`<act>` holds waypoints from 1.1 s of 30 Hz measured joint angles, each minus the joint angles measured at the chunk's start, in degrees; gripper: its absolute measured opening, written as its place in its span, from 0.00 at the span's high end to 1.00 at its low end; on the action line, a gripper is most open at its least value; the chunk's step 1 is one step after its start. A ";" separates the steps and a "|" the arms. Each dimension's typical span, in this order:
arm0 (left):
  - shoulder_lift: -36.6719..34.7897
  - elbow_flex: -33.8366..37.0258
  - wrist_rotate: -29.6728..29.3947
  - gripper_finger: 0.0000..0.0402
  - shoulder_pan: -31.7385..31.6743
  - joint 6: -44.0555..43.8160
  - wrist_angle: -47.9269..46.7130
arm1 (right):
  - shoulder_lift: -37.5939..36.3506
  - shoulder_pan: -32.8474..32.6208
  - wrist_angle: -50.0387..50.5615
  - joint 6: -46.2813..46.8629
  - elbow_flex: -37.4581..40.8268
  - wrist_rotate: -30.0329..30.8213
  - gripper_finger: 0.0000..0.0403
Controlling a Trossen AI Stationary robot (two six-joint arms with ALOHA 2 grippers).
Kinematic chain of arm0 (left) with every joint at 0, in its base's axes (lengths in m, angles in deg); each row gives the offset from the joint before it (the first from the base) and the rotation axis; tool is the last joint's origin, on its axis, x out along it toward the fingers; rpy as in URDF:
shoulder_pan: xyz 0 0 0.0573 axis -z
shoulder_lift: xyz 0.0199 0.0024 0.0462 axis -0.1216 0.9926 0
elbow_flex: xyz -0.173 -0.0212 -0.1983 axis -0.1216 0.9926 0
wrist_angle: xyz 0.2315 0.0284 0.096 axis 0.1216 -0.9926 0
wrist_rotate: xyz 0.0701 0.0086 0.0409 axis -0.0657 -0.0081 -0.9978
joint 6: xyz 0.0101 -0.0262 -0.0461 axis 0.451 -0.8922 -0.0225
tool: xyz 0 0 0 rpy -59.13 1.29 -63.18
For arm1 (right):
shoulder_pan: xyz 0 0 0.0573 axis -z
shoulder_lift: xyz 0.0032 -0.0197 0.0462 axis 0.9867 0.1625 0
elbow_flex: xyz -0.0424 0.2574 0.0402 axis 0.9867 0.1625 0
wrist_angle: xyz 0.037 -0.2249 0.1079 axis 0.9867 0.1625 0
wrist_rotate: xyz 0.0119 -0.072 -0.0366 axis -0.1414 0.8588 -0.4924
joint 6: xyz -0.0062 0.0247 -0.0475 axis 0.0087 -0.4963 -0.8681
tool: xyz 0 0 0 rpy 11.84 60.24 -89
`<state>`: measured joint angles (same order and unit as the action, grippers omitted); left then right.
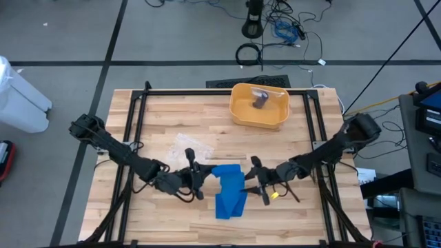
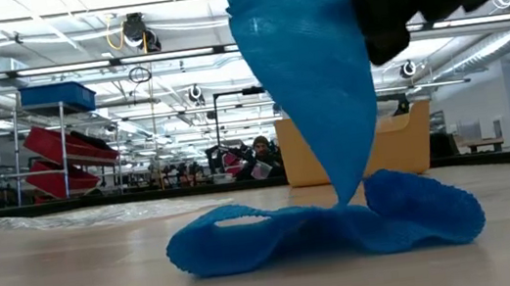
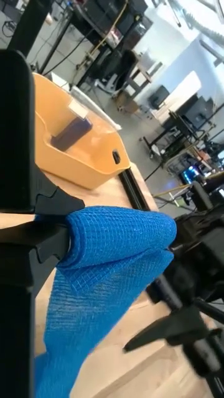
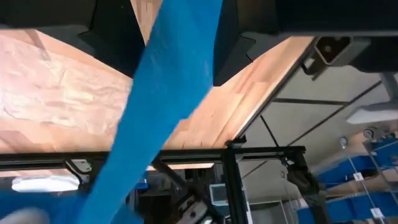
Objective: Roll bandage
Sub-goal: Roll the blue bandage
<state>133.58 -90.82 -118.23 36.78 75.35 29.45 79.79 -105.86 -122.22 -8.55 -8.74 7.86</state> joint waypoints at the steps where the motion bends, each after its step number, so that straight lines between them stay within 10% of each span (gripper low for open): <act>1: 0.00 0.00 0.03 0.98 -0.19 -0.04 0.00 | 1.45 0.00 -1.79 -0.03 0.00 0.04 0.59; 9: 0.01 0.02 -1.36 0.98 -1.58 -0.21 0.58 | 8.81 -0.60 -5.13 -1.98 -3.95 -1.25 0.97; 18: 0.09 2.33 -3.16 0.98 -4.39 -2.13 0.39 | 11.10 -3.10 8.45 -4.70 -14.90 -10.43 1.00; 33: 0.09 2.67 -0.33 0.98 -3.40 0.27 -0.87 | 4.91 -6.51 18.20 -9.71 -21.09 -4.38 1.00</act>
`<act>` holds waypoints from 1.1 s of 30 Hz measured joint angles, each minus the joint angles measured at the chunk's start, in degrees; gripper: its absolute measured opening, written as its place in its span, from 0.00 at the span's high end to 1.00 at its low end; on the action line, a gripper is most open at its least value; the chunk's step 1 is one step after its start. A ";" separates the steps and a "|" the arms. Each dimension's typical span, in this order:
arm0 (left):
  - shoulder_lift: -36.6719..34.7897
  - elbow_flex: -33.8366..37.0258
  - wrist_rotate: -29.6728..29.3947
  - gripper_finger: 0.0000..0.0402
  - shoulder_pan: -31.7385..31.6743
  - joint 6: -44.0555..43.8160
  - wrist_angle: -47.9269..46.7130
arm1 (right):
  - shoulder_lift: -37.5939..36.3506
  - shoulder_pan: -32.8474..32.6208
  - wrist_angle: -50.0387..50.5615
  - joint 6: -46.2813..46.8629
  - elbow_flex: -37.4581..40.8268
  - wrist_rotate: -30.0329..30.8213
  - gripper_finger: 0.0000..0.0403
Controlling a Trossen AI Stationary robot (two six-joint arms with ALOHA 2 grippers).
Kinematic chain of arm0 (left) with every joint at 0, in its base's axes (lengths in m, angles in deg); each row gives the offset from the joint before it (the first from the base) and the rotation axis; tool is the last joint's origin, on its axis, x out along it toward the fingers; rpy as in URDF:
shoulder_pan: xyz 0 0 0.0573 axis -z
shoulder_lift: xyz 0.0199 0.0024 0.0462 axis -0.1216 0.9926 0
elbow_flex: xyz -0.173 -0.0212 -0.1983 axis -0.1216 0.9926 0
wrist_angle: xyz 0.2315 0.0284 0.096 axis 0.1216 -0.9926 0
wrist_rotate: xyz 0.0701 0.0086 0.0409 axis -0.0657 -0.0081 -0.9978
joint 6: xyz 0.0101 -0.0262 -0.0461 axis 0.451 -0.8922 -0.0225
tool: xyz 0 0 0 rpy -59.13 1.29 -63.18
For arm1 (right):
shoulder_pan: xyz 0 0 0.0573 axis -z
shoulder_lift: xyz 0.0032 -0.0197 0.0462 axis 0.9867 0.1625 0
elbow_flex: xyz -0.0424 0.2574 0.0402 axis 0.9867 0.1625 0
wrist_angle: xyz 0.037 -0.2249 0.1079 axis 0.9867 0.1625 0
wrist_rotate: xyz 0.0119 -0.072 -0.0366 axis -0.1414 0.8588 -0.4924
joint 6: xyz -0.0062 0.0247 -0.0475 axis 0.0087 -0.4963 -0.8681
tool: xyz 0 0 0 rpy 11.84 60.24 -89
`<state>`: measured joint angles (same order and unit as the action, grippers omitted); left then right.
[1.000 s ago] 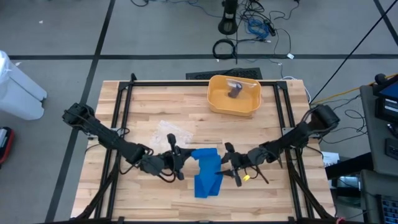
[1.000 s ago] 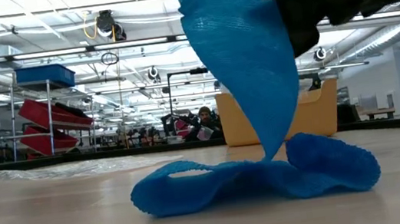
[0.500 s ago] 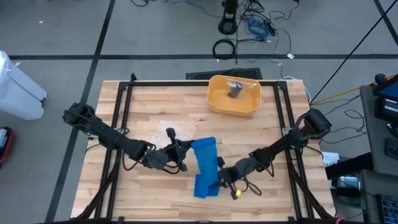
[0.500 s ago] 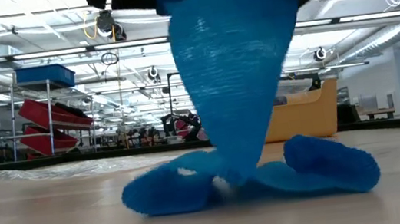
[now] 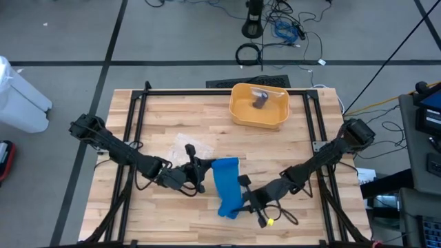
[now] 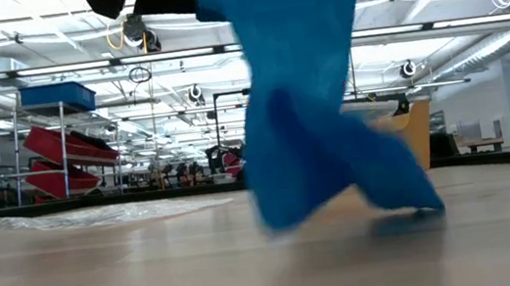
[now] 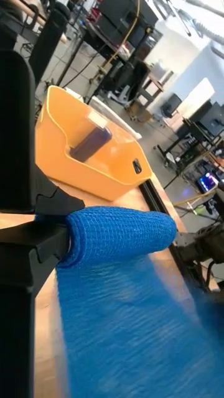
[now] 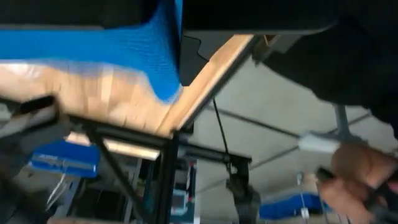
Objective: Roll bandage
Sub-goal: Roll the blue bandage
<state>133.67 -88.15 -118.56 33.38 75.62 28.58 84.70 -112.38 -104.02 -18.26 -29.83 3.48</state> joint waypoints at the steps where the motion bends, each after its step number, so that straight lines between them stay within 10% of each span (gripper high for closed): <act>1: 0.00 0.00 0.00 0.98 -0.02 0.02 -0.02 | -0.89 0.00 -0.05 0.22 0.00 0.00 1.00; 33: 0.13 -0.02 15.00 0.98 -0.22 -0.26 -0.25 | -21.68 19.91 -4.32 3.98 0.02 -0.05 1.00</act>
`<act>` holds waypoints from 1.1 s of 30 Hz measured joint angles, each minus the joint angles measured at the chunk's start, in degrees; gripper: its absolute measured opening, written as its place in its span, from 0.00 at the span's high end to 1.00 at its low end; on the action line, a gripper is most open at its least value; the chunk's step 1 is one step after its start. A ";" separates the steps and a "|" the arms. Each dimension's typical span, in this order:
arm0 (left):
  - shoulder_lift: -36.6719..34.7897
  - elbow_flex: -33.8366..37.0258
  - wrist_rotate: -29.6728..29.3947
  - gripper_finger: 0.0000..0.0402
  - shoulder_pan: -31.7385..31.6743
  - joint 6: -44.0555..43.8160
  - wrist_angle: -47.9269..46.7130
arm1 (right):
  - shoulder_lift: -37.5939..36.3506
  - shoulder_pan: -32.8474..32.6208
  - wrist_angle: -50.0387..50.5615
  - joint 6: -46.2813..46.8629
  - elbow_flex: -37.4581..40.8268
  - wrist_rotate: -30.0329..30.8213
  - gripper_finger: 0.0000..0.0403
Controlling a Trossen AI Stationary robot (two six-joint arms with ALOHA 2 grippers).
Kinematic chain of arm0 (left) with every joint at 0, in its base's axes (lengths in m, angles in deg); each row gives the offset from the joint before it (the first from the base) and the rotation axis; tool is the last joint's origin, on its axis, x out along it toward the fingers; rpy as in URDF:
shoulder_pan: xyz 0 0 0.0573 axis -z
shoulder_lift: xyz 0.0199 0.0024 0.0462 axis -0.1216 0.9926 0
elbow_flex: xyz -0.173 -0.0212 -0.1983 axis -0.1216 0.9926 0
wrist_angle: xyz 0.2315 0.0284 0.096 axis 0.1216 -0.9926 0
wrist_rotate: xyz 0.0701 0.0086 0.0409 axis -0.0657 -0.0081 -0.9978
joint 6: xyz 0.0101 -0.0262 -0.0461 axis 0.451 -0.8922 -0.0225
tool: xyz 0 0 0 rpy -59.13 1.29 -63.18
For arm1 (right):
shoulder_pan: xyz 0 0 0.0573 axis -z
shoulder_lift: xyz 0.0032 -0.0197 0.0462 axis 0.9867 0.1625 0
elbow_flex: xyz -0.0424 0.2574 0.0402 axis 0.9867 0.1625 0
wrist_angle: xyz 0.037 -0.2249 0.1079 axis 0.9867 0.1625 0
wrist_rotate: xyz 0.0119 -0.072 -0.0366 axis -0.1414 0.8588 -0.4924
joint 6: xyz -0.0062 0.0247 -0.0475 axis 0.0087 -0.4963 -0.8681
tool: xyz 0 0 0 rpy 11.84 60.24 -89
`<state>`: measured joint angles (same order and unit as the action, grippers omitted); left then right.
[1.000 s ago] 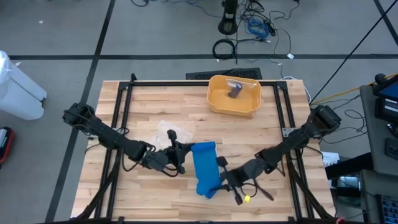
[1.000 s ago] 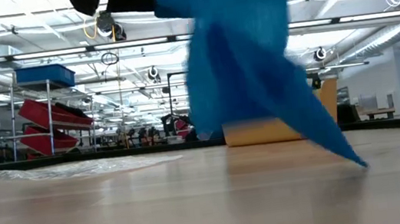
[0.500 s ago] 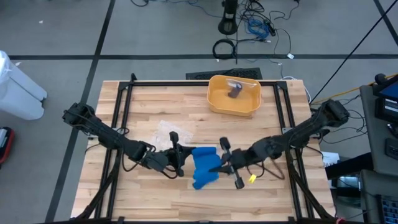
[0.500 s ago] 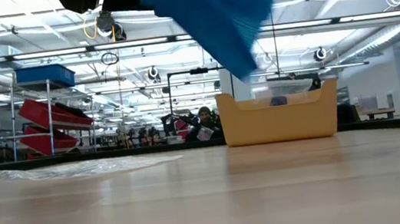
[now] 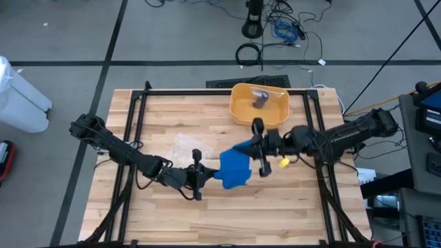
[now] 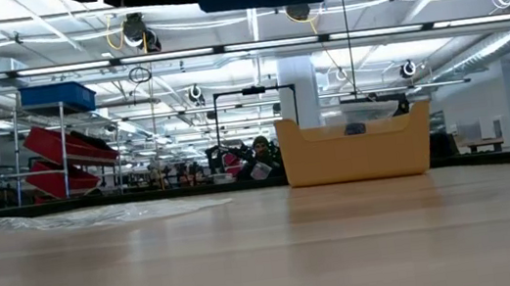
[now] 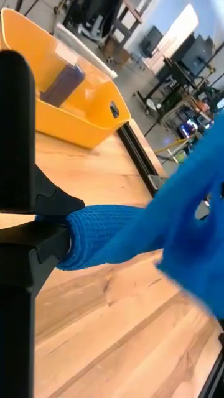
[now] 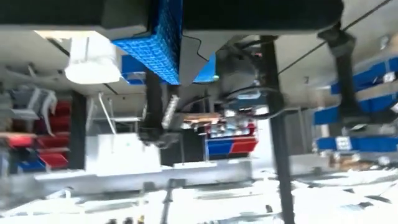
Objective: Roll bandage
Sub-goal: Roll the blue bandage
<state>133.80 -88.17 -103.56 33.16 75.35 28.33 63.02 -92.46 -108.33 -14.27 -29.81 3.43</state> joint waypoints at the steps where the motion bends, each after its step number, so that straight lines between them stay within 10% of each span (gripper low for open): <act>1: 0.02 0.00 0.24 0.98 0.00 0.00 -0.07 | 0.00 1.13 0.73 1.40 0.00 -0.03 1.00; 12: 0.07 0.00 1.99 0.98 0.12 0.04 0.18 | 1.49 10.00 18.39 12.05 0.00 -1.57 0.94; 23: 0.11 0.00 5.32 0.98 0.22 0.09 2.33 | 2.03 14.98 36.51 37.73 0.07 -12.68 0.68; 29: 0.13 0.00 11.93 0.98 0.26 0.11 3.09 | 0.20 17.58 35.12 25.90 -0.41 -35.06 0.58; 33: 0.13 0.00 13.31 0.98 0.25 0.05 3.03 | -2.05 18.62 39.74 17.45 -1.36 -30.98 0.58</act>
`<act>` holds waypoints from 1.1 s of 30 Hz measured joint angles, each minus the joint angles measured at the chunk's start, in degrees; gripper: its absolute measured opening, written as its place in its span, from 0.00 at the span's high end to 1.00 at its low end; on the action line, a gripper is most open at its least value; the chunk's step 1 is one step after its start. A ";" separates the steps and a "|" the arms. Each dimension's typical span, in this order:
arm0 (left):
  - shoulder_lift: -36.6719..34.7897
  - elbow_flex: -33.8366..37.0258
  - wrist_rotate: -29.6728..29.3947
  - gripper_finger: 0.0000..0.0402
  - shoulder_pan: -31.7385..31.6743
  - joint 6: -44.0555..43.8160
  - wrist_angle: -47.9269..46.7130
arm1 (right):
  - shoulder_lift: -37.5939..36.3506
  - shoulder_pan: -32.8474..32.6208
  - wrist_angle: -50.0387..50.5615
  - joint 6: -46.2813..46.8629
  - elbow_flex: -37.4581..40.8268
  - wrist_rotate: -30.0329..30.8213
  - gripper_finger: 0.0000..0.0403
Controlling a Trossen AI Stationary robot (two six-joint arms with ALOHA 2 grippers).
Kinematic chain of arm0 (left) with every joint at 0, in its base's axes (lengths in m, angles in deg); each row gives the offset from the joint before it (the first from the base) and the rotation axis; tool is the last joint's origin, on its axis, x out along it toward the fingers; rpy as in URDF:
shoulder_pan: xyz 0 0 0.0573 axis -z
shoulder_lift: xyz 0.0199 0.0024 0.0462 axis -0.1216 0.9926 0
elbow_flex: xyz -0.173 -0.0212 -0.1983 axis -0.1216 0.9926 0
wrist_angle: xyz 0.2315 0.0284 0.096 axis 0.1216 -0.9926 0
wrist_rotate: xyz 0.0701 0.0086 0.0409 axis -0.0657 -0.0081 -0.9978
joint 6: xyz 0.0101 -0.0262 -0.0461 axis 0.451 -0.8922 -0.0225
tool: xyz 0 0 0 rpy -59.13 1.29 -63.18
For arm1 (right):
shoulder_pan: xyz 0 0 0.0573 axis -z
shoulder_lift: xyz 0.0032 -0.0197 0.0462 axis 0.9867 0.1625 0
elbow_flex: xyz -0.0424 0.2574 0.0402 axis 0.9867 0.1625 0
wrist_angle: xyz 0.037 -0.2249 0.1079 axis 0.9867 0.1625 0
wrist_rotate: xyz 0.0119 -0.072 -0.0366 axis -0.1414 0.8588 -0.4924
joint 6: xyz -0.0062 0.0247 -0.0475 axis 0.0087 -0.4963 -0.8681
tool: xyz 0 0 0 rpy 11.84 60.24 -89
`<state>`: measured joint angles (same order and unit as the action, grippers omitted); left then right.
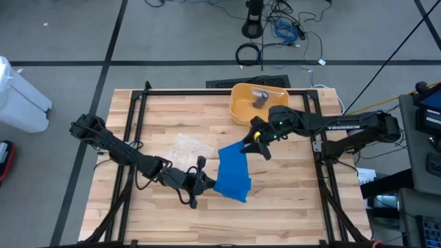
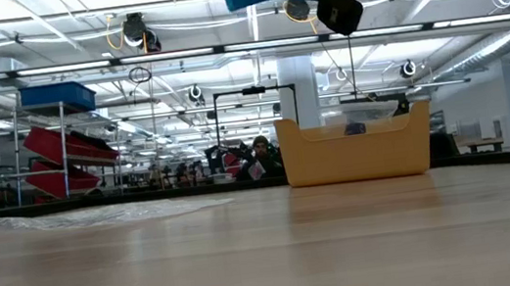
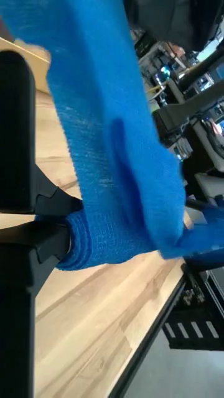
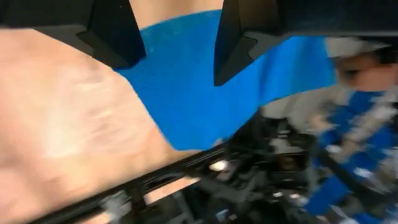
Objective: Roll bandage
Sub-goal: Roll the blue bandage
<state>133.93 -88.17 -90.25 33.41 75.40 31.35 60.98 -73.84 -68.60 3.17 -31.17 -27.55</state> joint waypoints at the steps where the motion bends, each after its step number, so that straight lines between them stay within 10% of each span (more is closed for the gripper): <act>1: 0.00 0.00 0.00 0.98 0.01 -0.02 -0.05 | -0.71 -0.02 0.72 -1.67 -0.14 2.26 0.58; 7: 0.00 0.00 2.86 0.98 0.64 -0.02 -0.03 | -5.83 -2.04 9.81 -12.57 -0.38 17.32 0.61; 18: 0.00 -0.04 8.36 0.98 1.04 -2.44 5.16 | -4.13 -4.94 9.58 -2.01 9.18 15.48 0.62; 33: 0.00 -0.04 -3.77 0.97 -0.74 -13.27 2.19 | -10.68 -30.07 -0.08 -9.69 9.84 34.66 0.62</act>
<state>133.93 -88.22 -94.02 32.67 62.13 33.54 50.30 -103.91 -68.68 -6.52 -21.33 7.11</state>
